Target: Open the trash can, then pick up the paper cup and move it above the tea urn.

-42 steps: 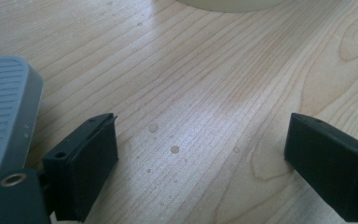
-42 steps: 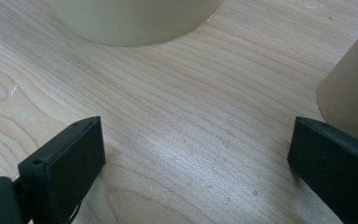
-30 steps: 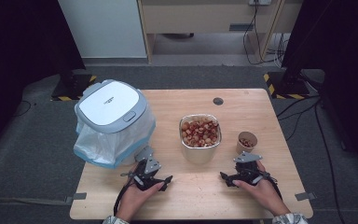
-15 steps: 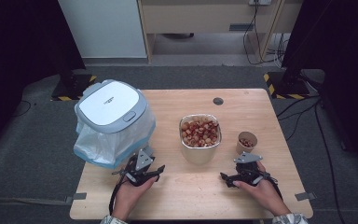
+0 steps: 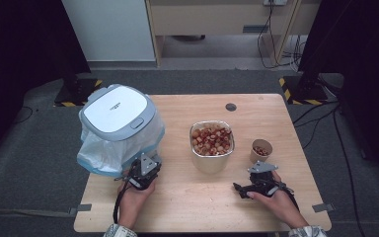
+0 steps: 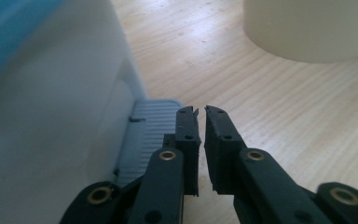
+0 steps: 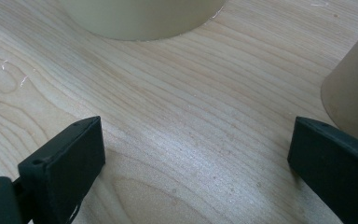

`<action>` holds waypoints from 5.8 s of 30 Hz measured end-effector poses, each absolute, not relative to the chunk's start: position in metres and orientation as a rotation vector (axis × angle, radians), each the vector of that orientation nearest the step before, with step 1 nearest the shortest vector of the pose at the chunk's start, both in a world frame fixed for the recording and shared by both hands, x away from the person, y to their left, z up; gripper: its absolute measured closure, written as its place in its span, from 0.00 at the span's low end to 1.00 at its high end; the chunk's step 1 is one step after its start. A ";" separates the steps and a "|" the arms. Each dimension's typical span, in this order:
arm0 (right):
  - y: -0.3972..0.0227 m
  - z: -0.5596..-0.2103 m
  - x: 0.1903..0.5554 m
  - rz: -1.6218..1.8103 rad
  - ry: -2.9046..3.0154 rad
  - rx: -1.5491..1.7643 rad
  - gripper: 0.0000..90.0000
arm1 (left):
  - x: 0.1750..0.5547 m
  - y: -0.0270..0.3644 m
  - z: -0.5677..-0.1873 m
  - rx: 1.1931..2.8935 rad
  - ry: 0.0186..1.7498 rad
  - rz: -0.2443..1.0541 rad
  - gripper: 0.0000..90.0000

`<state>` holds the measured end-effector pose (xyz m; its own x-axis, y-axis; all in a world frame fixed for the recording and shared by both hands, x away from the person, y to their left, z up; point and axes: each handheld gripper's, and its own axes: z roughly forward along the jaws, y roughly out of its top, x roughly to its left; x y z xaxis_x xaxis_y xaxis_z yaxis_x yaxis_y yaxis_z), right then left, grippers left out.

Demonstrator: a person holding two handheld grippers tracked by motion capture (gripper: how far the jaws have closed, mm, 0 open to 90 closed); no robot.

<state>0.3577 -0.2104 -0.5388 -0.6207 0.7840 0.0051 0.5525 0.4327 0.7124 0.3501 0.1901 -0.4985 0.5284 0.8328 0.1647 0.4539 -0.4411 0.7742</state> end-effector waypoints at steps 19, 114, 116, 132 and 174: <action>-0.211 -0.539 0.356 0.994 2.368 1.145 0.05 | 0.360 0.197 -0.512 2.076 1.118 0.758 0.99; -0.245 -0.518 0.420 1.058 1.902 1.456 0.18 | 0.363 0.194 -0.525 2.080 1.145 0.749 0.99; -0.244 -0.520 0.422 1.050 1.907 1.445 0.21 | 0.363 0.194 -0.525 2.079 1.145 0.748 0.99; -0.244 -0.512 0.417 1.078 1.968 1.300 0.36 | 0.363 0.194 -0.525 2.076 1.146 0.745 0.99; -0.228 -0.376 0.461 1.053 2.054 0.899 0.36 | 0.363 0.194 -0.525 2.080 1.143 0.748 0.99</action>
